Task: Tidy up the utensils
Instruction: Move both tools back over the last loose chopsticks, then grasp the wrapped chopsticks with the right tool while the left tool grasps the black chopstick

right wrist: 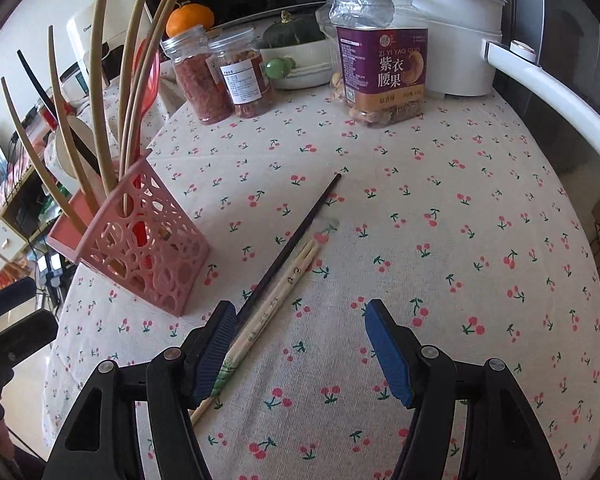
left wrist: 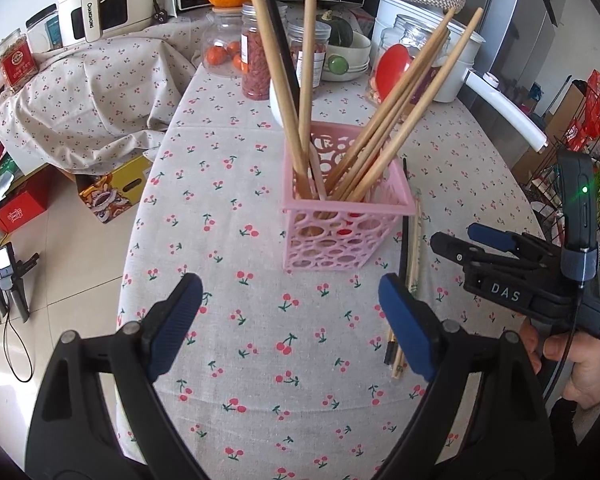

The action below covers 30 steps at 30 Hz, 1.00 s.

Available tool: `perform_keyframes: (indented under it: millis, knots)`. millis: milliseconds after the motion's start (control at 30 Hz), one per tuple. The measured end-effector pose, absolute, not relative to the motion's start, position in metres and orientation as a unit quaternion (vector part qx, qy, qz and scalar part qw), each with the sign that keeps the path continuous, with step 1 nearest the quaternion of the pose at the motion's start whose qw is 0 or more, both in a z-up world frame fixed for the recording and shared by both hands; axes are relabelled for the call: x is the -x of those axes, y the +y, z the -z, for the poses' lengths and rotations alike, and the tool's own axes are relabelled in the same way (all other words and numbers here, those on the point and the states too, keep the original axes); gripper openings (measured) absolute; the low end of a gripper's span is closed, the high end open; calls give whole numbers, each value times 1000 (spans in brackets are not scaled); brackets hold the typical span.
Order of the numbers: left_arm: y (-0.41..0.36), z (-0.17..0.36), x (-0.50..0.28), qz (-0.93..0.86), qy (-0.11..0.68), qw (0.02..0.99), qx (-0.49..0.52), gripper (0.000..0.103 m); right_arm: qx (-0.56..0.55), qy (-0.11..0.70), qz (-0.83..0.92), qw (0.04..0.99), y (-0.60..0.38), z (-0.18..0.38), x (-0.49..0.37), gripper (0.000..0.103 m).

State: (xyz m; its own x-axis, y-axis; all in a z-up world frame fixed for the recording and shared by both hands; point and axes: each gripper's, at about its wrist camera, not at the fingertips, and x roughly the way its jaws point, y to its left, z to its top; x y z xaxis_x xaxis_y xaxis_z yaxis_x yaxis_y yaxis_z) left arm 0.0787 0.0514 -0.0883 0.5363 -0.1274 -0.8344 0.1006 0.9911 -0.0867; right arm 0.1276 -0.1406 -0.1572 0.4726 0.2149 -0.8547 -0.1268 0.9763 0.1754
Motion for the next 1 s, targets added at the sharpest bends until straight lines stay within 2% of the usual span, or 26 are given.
perform_keyframes:
  millis: [300, 533, 733, 800, 933, 1000]
  knots:
    - [54, 89, -78, 66, 480, 875, 15, 90, 3, 518, -78, 852, -126, 175, -138, 68]
    - [46, 85, -72, 74, 469, 880, 0, 90, -1, 548, -63, 834, -122, 174, -147, 68]
    - [37, 85, -68, 84, 467, 880, -14, 90, 24, 562, -73, 824, -106, 175, -142, 63]
    - [35, 85, -68, 84, 466, 881, -18, 90, 39, 560, -69, 824, -103, 175, -140, 55]
    - [34, 86, -66, 87, 468, 879, -19, 90, 20, 571, -69, 818, -115, 173, -143, 17]
    - [32, 87, -66, 91, 472, 877, -24, 90, -4, 581, -80, 810, -128, 172, -145, 12]
